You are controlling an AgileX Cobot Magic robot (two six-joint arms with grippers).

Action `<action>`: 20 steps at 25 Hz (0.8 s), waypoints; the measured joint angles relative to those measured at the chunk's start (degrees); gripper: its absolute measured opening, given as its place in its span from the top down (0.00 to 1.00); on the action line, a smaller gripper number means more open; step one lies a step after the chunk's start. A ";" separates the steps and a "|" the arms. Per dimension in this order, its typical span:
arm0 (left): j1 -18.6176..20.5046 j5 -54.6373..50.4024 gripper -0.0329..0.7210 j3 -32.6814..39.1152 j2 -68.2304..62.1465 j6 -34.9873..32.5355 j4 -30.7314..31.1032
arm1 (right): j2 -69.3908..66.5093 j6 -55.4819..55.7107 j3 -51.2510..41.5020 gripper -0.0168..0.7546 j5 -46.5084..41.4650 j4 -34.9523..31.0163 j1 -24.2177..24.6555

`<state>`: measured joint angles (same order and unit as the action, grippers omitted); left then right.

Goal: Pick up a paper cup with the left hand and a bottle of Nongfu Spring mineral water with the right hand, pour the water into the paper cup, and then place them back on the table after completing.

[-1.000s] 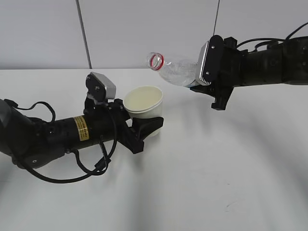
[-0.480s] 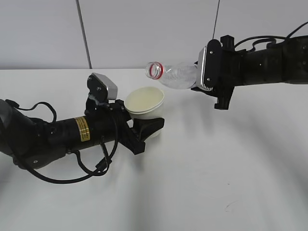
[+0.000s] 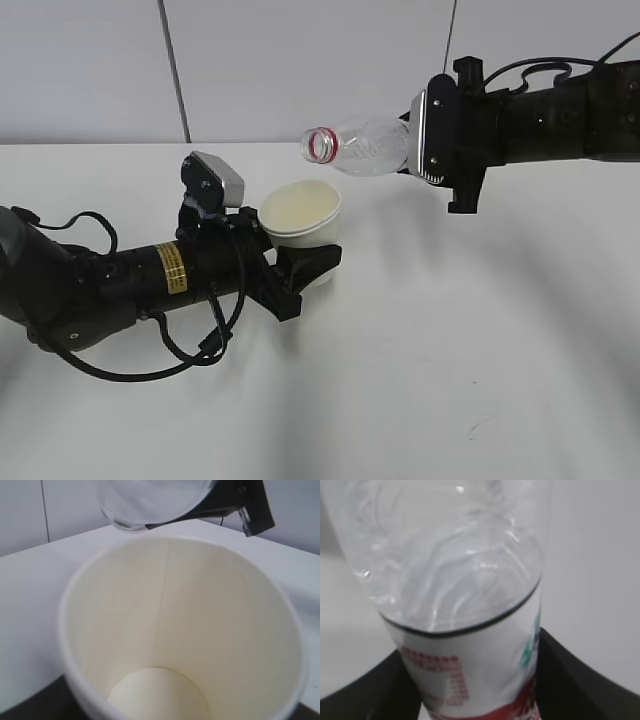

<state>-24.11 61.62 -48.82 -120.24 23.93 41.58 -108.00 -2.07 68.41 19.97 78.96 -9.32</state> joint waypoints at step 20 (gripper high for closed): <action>0.00 0.00 0.41 0.00 0.00 0.00 0.00 | 0.09 -7.41 2.52 0.41 -2.17 0.10 0.00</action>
<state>-24.11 61.62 -48.82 -120.24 23.93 41.58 -107.92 -9.48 70.93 17.80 79.06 -9.32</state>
